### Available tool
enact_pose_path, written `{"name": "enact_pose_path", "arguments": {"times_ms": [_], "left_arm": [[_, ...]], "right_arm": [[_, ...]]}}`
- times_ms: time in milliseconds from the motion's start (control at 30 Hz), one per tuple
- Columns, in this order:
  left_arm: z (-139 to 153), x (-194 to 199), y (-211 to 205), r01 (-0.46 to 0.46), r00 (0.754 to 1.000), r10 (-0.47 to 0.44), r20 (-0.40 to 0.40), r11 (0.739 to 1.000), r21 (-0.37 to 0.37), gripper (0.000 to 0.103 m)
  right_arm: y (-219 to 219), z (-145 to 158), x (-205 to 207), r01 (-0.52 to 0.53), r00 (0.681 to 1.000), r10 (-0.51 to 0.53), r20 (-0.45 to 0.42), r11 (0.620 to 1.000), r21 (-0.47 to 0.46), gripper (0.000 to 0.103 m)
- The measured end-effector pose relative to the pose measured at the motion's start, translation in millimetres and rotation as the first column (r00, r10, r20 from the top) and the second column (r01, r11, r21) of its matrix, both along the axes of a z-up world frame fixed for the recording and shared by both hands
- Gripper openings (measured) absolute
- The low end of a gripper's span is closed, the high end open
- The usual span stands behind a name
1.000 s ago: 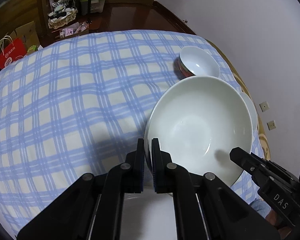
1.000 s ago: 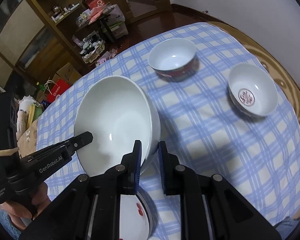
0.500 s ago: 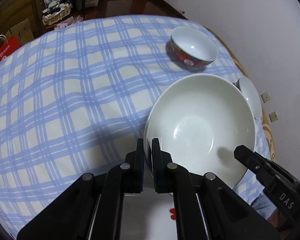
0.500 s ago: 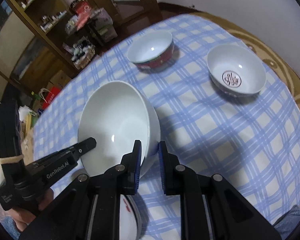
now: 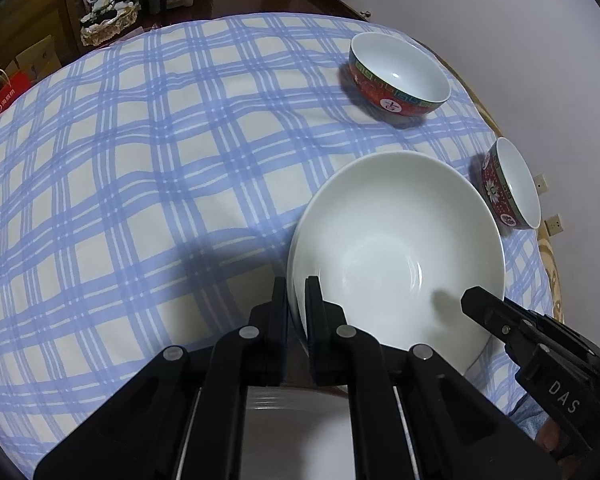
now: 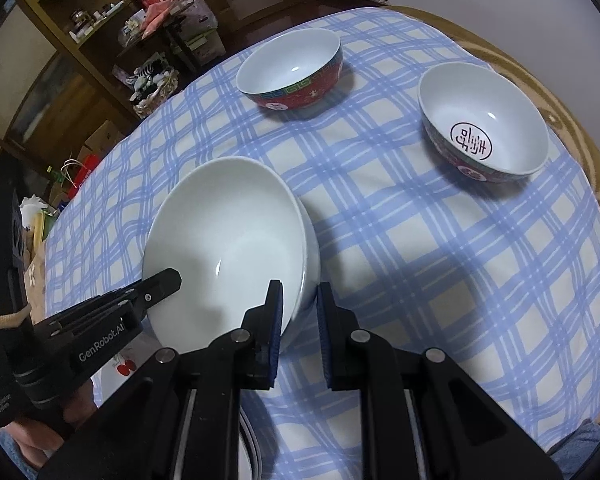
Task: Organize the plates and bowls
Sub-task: 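Lift the large white bowl with both tools and carry it toward the plate stack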
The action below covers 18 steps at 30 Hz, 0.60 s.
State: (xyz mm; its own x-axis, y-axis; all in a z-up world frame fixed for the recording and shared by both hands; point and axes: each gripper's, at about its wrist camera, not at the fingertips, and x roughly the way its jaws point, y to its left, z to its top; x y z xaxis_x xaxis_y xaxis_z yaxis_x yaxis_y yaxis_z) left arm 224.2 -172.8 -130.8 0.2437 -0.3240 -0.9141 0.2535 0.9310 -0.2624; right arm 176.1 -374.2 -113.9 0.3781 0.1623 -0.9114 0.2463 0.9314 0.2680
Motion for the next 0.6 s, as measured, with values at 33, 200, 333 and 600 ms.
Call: {"name": "enact_pose_path", "arguments": {"times_ms": [33,200,333,600], "left_arm": [[0,0,0,0.003,1.0,-0.003,0.001,1.0,0.003,0.009],[0,-1,-5,0.036,0.999,-0.037,0.019,0.999,0.036,0.009],[-2,0,-6,0.037,0.999,-0.037,0.016,0.999,0.036,0.009],[-10,-4,-9,0.047,0.999,-0.048,0.026,0.998,0.05,0.009]], "right_arm": [[0,0,0,-0.002,1.0,0.002,-0.003,1.0,0.001,0.017],[-1,-2,0,-0.01,1.0,0.01,-0.004,1.0,-0.001,0.017],[5,-2,1,-0.033,0.999,0.032,-0.007,0.999,-0.042,0.017],[7,-4,-5,-0.085,0.996,0.085,-0.001,0.994,-0.074,0.017]]}}
